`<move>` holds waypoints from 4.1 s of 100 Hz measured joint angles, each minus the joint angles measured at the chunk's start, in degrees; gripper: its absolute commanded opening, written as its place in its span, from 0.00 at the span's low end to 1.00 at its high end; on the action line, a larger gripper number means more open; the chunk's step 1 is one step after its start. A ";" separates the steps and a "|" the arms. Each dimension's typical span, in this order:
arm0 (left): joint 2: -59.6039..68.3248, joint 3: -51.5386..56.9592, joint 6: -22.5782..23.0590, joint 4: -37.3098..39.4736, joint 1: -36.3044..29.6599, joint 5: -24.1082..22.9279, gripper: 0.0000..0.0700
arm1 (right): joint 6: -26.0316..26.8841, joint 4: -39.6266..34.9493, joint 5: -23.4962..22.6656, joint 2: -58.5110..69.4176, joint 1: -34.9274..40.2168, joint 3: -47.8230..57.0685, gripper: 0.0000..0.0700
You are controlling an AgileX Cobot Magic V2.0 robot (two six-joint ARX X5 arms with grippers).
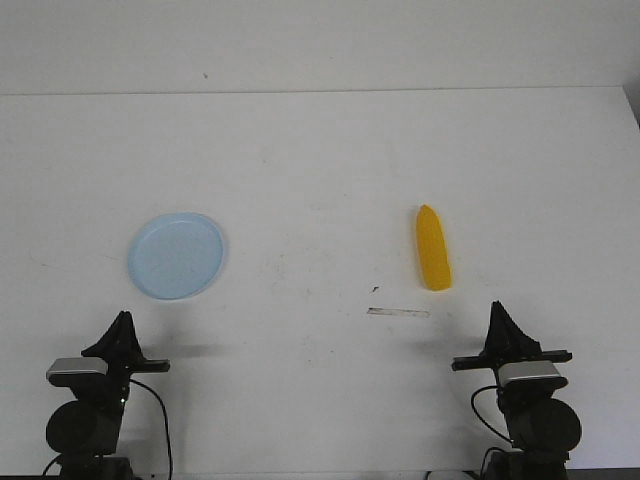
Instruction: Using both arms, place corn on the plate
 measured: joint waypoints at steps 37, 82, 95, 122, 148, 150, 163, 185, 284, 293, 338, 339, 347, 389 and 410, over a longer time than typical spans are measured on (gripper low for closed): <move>0.00 0.00 0.00 0.00 0.00 0.00 0.00 | 0.02 0.00 -0.02 0.00 0.00 0.00 0.02; 0.00 0.00 0.00 0.00 0.00 0.02 0.00 | 0.00 -0.02 0.00 0.00 0.00 0.00 0.02; 0.00 0.00 0.00 0.55 0.00 0.00 0.00 | 0.00 0.00 -0.02 0.00 0.00 0.00 0.02; 0.04 0.11 -6.58 4.33 0.00 0.13 0.00 | 0.00 -0.02 -0.02 0.00 0.00 0.00 0.02; 4.52 8.13 -2.99 -2.16 0.00 0.09 0.00 | 0.00 0.00 -0.02 0.00 0.00 0.00 0.02; 5.09 9.18 -2.54 -2.12 0.00 0.09 0.00 | 0.00 0.00 -0.02 0.00 0.00 0.00 0.02; 10.51 14.91 0.13 -2.54 0.00 0.07 0.00 | 0.00 -0.02 -0.02 0.00 0.00 0.00 0.02; 23.15 22.71 1.14 -2.97 0.00 0.07 0.00 | 0.00 0.00 -0.02 0.00 0.00 0.00 0.02; 79.38 66.14 -9.16 -34.58 12.87 2.05 0.00 | 0.00 0.00 0.00 0.00 0.00 0.00 0.02; 83.12 68.15 -8.98 -37.18 14.95 8.04 0.00 | 0.00 -0.02 -0.02 0.00 0.00 0.00 0.02; 95.47 68.67 -10.40 -36.83 19.67 23.50 0.37 | 0.00 0.00 0.00 0.00 0.00 0.00 0.02; 95.67 68.67 -10.40 -36.83 19.67 23.50 0.37 | 0.00 0.00 -0.02 0.00 0.00 0.00 0.02; 97.33 68.67 -10.40 -36.92 19.65 23.63 0.37 | 0.00 0.00 -0.02 0.00 0.00 0.00 0.02; 99.14 68.67 -10.43 -37.09 19.17 26.69 0.35 | 0.00 -0.02 -0.02 0.00 0.00 0.00 0.02; 99.14 68.67 -10.40 -37.07 18.49 26.71 0.35 | 0.00 0.00 0.00 0.00 0.00 0.00 0.02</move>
